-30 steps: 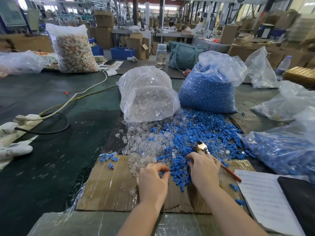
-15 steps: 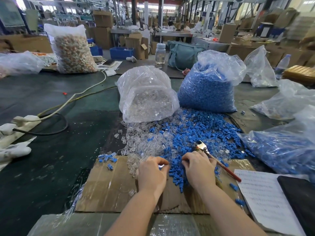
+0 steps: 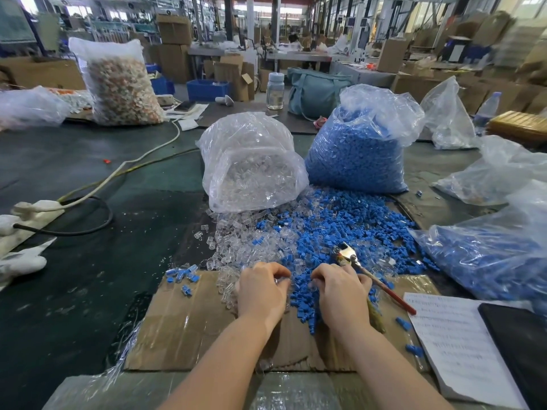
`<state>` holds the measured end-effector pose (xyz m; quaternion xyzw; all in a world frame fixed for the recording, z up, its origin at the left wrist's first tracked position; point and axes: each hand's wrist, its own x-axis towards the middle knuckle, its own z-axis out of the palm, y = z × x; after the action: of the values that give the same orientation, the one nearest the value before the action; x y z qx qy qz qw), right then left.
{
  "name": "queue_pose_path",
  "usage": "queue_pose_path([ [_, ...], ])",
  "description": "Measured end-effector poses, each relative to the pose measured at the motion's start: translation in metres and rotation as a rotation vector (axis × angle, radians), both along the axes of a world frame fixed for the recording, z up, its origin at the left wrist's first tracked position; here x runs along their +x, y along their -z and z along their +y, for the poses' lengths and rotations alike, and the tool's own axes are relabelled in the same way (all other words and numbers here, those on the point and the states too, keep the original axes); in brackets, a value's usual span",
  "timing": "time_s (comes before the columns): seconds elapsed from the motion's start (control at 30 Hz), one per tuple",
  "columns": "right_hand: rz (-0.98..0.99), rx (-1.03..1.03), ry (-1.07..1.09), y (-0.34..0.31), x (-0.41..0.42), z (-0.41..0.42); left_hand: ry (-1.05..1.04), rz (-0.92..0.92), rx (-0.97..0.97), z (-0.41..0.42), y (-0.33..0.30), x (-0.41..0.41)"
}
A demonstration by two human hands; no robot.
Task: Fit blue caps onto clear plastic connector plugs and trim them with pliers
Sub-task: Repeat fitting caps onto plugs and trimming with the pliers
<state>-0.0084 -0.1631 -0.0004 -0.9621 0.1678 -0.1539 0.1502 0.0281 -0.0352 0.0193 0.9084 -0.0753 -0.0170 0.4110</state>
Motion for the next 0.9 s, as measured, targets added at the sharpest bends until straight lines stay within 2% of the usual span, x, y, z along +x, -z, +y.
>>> queue_pose_path([
  [0.37, 0.083, -0.019, -0.049, -0.002, -0.005, 0.003, 0.023, -0.010, 0.045, -0.002, 0.005, 0.008],
  [0.57, 0.090, -0.032, -0.058, -0.002, -0.007, 0.001, 0.132, -0.108, 0.250, -0.007, 0.010, 0.013],
  [0.67, 0.056, -0.014, -0.046, -0.004, -0.010, 0.000, 0.184, -0.102, 0.248, -0.009, 0.009, 0.015],
  [0.73, -0.024, 0.149, -0.038, -0.008, -0.010, 0.000, 0.214, -0.047, 0.094, -0.010, 0.006, 0.015],
  [0.83, -0.141, 0.615, -0.055, -0.019, -0.007, 0.002, 0.245, 0.067, -0.183, -0.010, 0.002, 0.010],
  [0.9, -0.183, 0.768, -0.069, -0.025, -0.006, 0.002, 0.224, 0.120, -0.334, -0.008, -0.001, 0.008],
])
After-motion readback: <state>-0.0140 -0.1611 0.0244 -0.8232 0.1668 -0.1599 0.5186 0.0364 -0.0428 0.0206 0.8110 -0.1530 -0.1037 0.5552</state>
